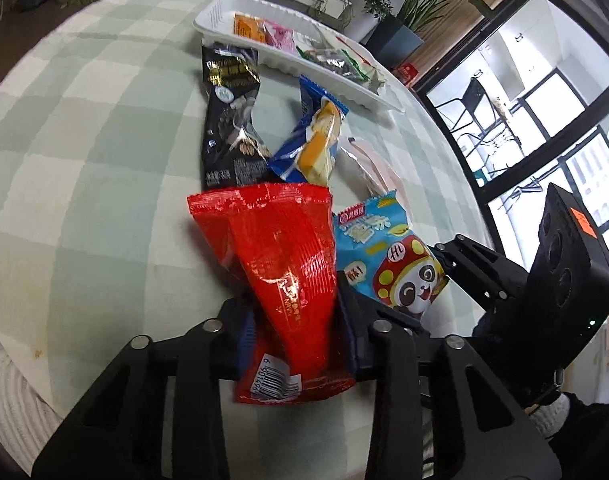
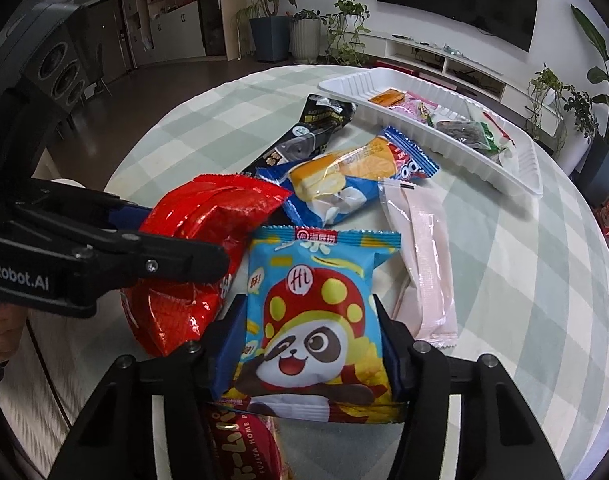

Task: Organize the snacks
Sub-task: 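Grasp the red bag with the left tool while the right tool grasps the blue panda packet, then carry the red bag with the left tool while the right tool carries the panda packet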

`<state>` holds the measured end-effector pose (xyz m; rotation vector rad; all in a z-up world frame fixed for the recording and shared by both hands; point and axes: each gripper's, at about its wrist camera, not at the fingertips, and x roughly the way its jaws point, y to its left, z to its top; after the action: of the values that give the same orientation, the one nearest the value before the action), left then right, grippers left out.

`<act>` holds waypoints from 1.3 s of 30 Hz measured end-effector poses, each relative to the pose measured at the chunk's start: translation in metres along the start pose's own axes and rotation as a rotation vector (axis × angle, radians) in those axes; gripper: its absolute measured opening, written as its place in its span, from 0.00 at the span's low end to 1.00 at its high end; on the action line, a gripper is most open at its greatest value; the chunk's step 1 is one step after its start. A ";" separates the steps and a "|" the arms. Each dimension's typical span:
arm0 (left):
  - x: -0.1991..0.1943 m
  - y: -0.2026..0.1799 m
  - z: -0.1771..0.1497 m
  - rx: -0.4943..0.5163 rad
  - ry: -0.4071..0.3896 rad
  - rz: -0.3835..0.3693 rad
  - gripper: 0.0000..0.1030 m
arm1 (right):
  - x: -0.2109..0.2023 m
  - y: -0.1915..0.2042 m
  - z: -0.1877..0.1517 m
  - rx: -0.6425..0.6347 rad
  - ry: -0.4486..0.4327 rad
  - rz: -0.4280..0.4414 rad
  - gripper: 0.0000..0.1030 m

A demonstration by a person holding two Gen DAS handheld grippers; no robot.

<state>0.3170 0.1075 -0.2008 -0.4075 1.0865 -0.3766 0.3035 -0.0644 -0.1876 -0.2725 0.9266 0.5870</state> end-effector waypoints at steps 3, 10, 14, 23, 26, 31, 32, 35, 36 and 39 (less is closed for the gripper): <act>-0.001 0.001 -0.001 -0.010 -0.010 -0.003 0.27 | -0.002 -0.002 -0.001 0.019 -0.007 0.010 0.56; -0.006 0.003 -0.004 -0.031 -0.007 -0.019 0.25 | -0.013 -0.016 -0.002 0.094 -0.033 0.051 0.56; -0.011 0.000 -0.005 -0.023 -0.012 -0.018 0.25 | -0.021 -0.024 -0.002 0.146 -0.053 0.078 0.56; -0.030 -0.003 -0.006 -0.010 -0.045 -0.009 0.25 | -0.036 -0.031 -0.001 0.197 -0.090 0.103 0.56; -0.037 -0.004 -0.006 -0.004 -0.057 -0.008 0.25 | -0.041 -0.032 0.000 0.208 -0.102 0.108 0.56; -0.044 -0.005 -0.005 0.009 -0.071 -0.002 0.25 | -0.047 -0.036 0.001 0.228 -0.114 0.114 0.56; -0.044 -0.005 -0.004 0.013 -0.071 -0.002 0.25 | -0.048 -0.038 0.002 0.233 -0.118 0.113 0.56; -0.049 -0.005 -0.001 0.018 -0.078 -0.001 0.25 | -0.051 -0.043 0.003 0.249 -0.127 0.113 0.56; -0.050 -0.005 0.000 0.018 -0.080 0.000 0.25 | -0.052 -0.044 0.004 0.252 -0.129 0.111 0.56; -0.053 -0.005 0.005 0.022 -0.088 0.003 0.25 | -0.054 -0.051 0.006 0.270 -0.138 0.111 0.56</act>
<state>0.2987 0.1297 -0.1554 -0.3995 0.9966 -0.3644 0.3131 -0.1224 -0.1416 0.0617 0.8790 0.5677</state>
